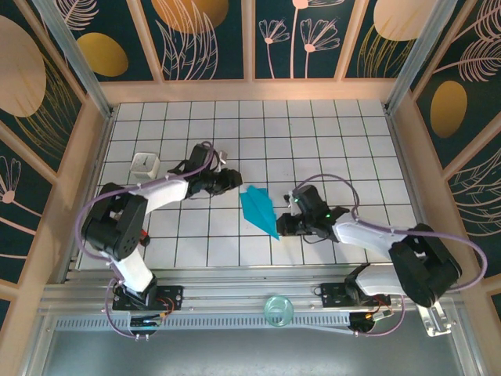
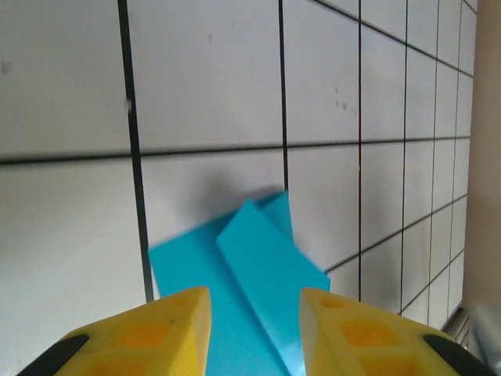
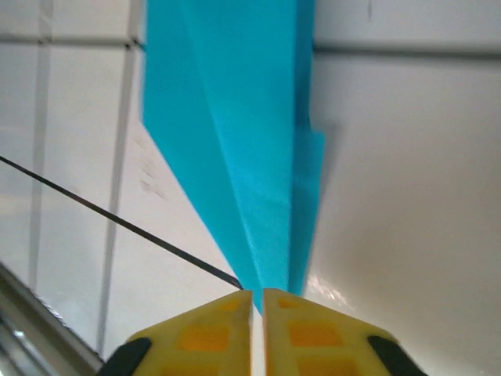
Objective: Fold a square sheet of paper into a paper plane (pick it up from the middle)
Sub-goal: Fourth fold the wing at the center of the table, then turn over the paper at the center of the table.
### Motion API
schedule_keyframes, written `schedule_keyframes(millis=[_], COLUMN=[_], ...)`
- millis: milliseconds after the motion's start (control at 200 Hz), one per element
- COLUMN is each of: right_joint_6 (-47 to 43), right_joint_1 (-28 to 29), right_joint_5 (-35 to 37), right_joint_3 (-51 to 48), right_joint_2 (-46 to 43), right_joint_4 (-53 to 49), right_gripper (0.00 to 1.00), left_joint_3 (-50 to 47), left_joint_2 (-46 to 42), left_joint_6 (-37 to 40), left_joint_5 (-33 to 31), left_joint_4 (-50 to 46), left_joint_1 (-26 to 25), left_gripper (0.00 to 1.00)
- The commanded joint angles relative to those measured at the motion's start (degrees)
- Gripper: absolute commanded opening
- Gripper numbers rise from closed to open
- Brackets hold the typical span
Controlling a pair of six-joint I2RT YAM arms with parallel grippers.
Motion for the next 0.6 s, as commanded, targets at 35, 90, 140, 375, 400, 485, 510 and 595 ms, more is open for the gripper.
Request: schedule_keyframes(millis=[35, 90, 140, 375, 400, 485, 510, 595], right_joint_6=[2.4, 3.7, 4.5, 4.5, 4.3, 3.6, 3.3, 2.1], right_joint_1=[-4.9, -4.9, -4.9, -3.8, -3.6, -3.2, -3.1, -3.1], right_joint_5=[-2.9, -2.0, -1.5, -1.0, -1.0, -1.6, -1.4, -2.0], right_joint_3=[0.3, 0.8, 1.5, 2.8, 3.1, 3.9, 4.4, 5.8], right_joint_2=[-1.8, -0.2, 1.5, 7.9, 8.7, 11.2, 11.9, 14.5], right_joint_4=[5.3, 7.7, 9.5, 15.4, 15.8, 17.7, 17.8, 18.4], right_gripper=[0.2, 0.25, 0.3, 0.33, 0.33, 0.33, 0.33, 0.33], left_joint_3=[-5.9, -6.7, -6.9, -5.9, -5.7, -5.5, -5.6, -6.1], left_joint_2=[-4.0, -3.5, -2.3, 2.7, 3.0, 3.1, 3.1, 3.1], left_joint_6=[-3.6, -4.5, -5.2, -6.1, -6.1, -5.7, -5.5, -5.4], left_joint_5=[0.6, 1.5, 2.5, 3.6, 3.6, 2.6, 2.3, 1.8], left_joint_4=[7.4, 9.4, 11.0, 13.2, 13.1, 11.8, 11.4, 11.2], left_joint_1=[-3.4, -4.9, -6.3, -7.3, -7.4, -7.3, -7.3, -7.1], left_gripper=[0.38, 0.39, 0.39, 0.32, 0.32, 0.32, 0.32, 0.32])
